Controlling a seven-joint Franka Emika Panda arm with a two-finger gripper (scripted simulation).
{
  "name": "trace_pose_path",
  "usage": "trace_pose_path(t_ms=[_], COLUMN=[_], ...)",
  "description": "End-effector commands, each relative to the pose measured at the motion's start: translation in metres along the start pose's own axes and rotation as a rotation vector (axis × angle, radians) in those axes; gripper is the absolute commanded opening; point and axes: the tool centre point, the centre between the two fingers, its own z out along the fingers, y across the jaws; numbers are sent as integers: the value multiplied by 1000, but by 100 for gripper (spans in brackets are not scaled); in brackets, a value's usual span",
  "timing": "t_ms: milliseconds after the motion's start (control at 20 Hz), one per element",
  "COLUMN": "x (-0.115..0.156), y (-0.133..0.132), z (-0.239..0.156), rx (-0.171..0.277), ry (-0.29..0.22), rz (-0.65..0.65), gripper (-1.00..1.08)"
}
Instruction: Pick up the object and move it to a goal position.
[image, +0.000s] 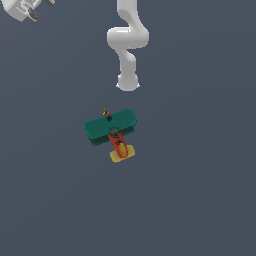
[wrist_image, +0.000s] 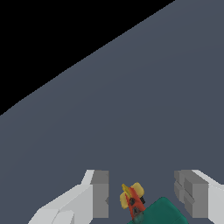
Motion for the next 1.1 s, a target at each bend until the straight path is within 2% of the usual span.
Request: trace_pose_path(t_ms=[0, 550, 1050], x=[1, -8, -31], y=[11, 61, 108], z=[-4, -6, 12], rx=[23, 116, 192], ry=[27, 124, 182], rz=[22, 133, 253], gripper=[28, 28, 28])
